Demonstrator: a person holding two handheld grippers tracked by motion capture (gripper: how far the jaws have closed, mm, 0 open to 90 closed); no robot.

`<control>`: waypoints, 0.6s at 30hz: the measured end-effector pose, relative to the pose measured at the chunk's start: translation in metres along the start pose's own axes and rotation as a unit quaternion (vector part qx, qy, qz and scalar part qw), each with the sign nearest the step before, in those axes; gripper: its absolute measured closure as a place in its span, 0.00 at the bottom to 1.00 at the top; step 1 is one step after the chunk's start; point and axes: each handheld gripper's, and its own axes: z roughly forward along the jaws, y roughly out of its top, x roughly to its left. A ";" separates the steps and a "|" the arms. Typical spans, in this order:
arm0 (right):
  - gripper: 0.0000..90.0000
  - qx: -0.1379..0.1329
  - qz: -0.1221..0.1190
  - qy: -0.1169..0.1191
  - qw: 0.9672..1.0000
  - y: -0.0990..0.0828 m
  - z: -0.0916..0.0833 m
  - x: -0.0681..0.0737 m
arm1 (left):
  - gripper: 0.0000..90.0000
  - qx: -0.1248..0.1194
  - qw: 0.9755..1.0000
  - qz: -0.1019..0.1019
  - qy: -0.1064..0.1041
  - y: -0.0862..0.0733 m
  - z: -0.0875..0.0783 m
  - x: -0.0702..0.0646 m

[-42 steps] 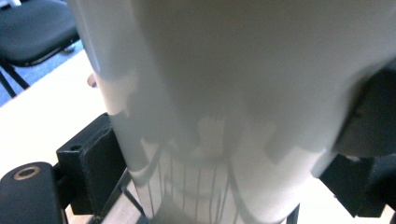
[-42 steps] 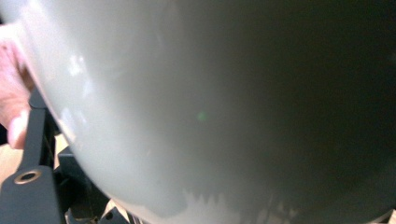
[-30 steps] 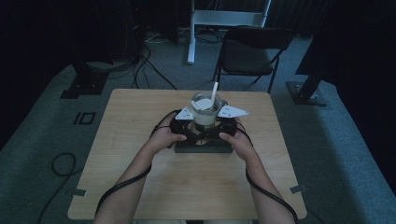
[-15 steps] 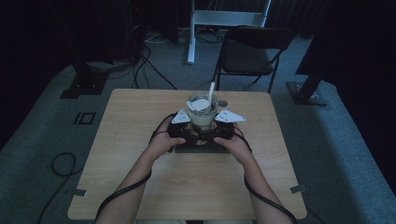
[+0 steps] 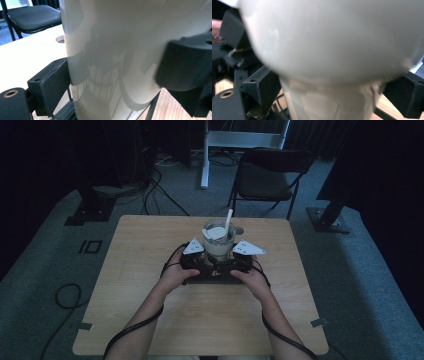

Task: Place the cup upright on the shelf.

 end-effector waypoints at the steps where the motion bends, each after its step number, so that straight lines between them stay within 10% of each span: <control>1: 0.10 0.002 -0.003 0.003 1.000 0.000 -0.004 -0.001 | 0.10 -0.002 1.000 0.002 0.006 0.001 -0.001 0.001; 18: 0.10 -0.017 0.024 -0.002 1.000 0.001 -0.049 -0.011 | 0.09 -0.051 0.999 -0.012 -0.002 0.000 -0.028 -0.009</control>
